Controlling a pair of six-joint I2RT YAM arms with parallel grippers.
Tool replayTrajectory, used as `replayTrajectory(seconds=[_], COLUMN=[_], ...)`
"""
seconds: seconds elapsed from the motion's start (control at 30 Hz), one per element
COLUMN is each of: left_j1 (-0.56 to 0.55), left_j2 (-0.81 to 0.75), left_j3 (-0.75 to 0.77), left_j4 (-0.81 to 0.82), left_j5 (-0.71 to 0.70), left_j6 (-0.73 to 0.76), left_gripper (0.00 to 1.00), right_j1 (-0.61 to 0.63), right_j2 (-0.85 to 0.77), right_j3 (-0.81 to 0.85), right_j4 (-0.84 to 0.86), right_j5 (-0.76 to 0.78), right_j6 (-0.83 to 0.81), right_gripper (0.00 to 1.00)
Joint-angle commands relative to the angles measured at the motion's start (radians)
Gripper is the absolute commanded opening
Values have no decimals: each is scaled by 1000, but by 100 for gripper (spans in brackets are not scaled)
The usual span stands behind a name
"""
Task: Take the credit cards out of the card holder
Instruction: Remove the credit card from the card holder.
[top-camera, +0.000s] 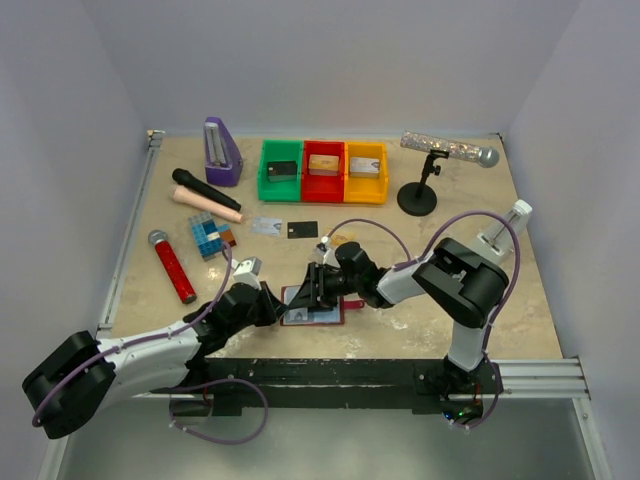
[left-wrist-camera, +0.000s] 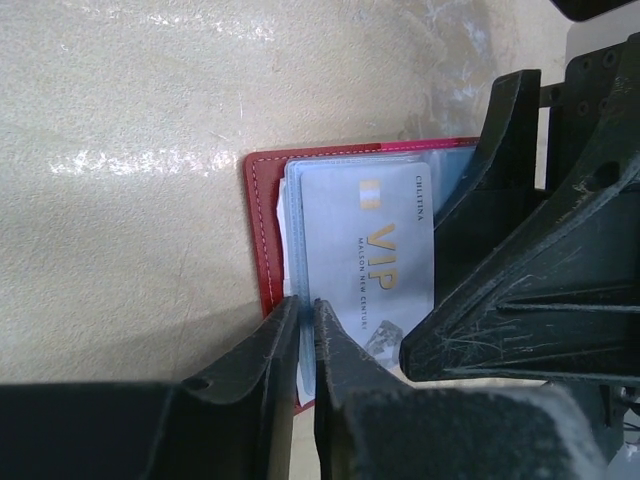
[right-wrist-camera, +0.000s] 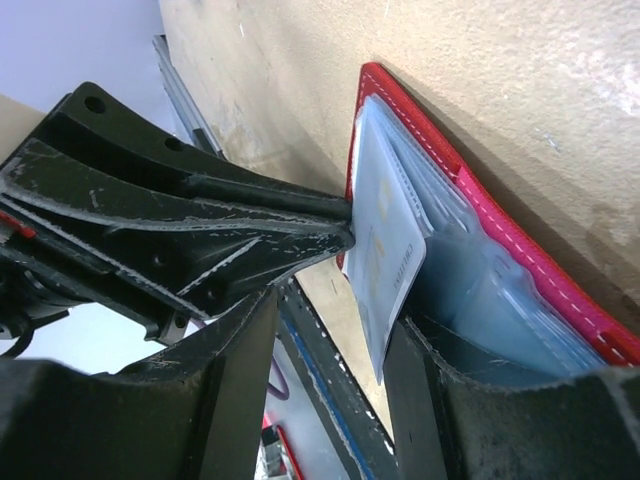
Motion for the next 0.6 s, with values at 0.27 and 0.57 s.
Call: replayTrajectory(seconds=[0.27, 0.57], left_j1=[-6, -6], left_j2=[-36, -2], left_j3=[-31, -23], left_j4=[-108, -106], left_j5=[-18, -18], left_j6=[-25, -28], left_gripper=[33, 11], right_j1=[15, 15], right_j2=[-166, -191], right_j3=[42, 35], right_j4=[-283, -289], right_j5=[45, 51], right_j6=[-149, -147], right_gripper=[47, 45])
